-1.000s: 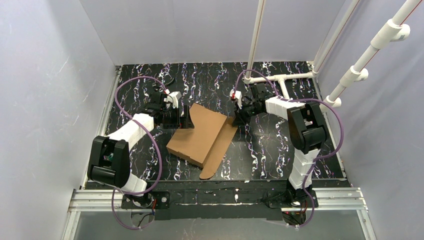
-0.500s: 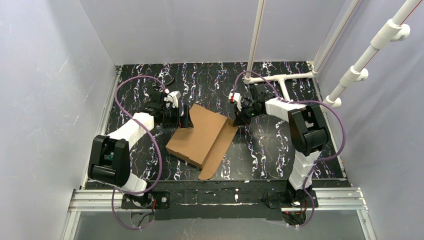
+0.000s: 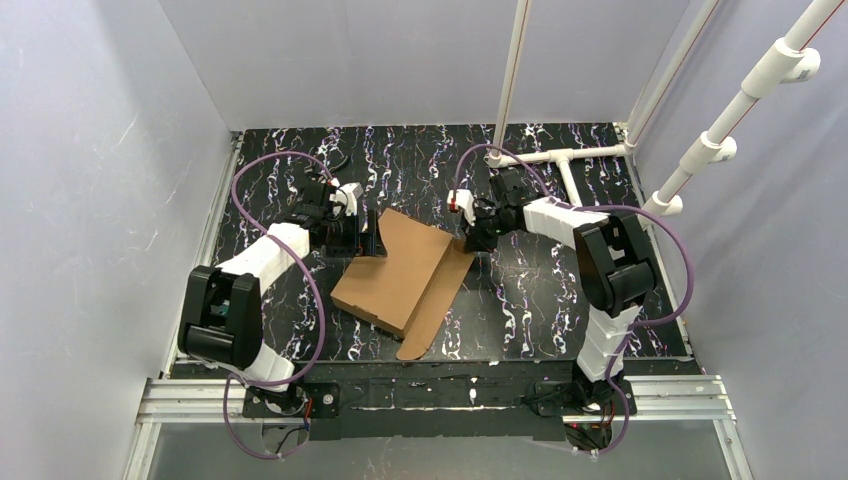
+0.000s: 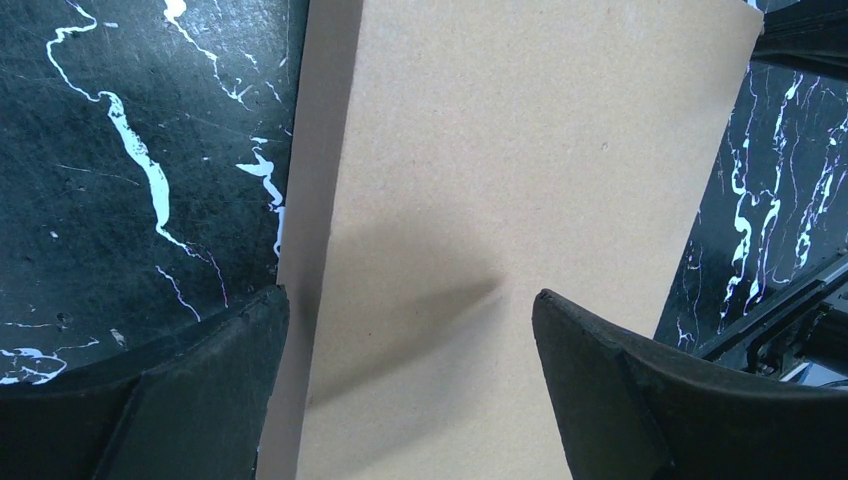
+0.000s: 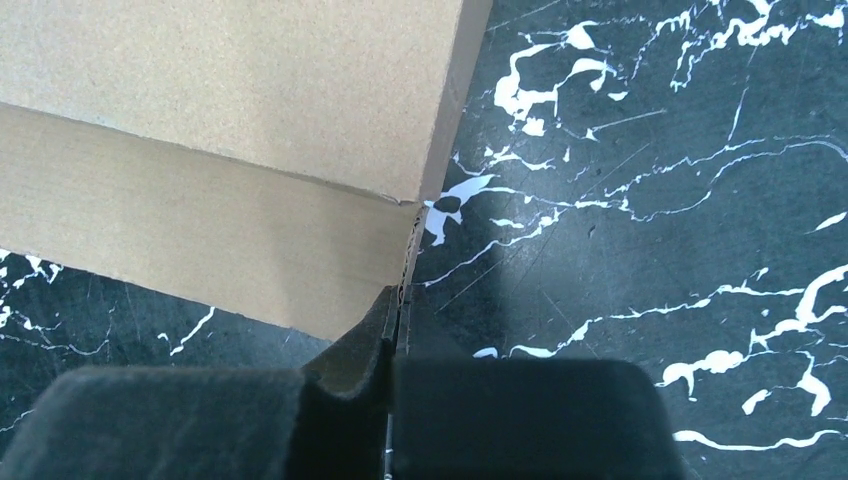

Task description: Fold the paper box

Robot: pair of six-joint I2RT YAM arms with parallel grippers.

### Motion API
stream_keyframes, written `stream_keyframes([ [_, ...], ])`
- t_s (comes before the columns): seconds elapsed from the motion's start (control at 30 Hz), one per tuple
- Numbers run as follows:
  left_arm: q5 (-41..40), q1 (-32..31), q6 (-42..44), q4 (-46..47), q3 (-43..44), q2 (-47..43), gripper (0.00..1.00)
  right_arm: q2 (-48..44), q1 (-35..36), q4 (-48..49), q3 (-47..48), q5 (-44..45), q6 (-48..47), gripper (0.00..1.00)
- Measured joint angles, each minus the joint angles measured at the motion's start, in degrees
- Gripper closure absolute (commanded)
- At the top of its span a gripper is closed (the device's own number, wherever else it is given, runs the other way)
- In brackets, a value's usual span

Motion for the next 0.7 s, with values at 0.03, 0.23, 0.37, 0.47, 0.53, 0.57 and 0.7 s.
stream_keyframes([
  [0.03, 0.07, 0.0, 0.02, -0.02, 0.0, 0.09, 0.13, -0.04, 0.33, -0.13, 0.2, 0.68, 0.02, 0.99],
  [0.23, 0.85, 0.0, 0.17, -0.24, 0.37, 0.85, 0.14, -0.04, 1.75, -1.77, 2.23, 4.17, 0.52, 0.99],
  [0.37, 1.44, 0.0, 0.31, -0.46, 0.7, 1.25, 0.13, -0.04, 2.21, -4.11, 4.02, 5.79, 0.72, 0.99],
  [0.47, 1.97, 0.0, 0.31, -0.44, 0.72, 1.31, 0.13, -0.02, 2.56, -6.05, 5.55, 6.84, 0.39, 0.99],
  [0.53, 2.36, 0.0, 0.33, -0.44, 0.74, 1.31, 0.14, -0.02, 2.78, -6.75, 6.1, 7.45, 0.0, 0.99],
  [0.57, 2.54, 0.0, 0.33, -0.44, 0.74, 1.31, 0.14, 0.0, 2.97, -7.28, 6.32, 7.91, -0.09, 0.99],
  [0.7, 2.95, 0.0, 0.33, -0.48, 0.74, 1.53, 0.14, 0.15, 4.04, -8.59, 6.47, 9.81, -0.35, 0.99],
])
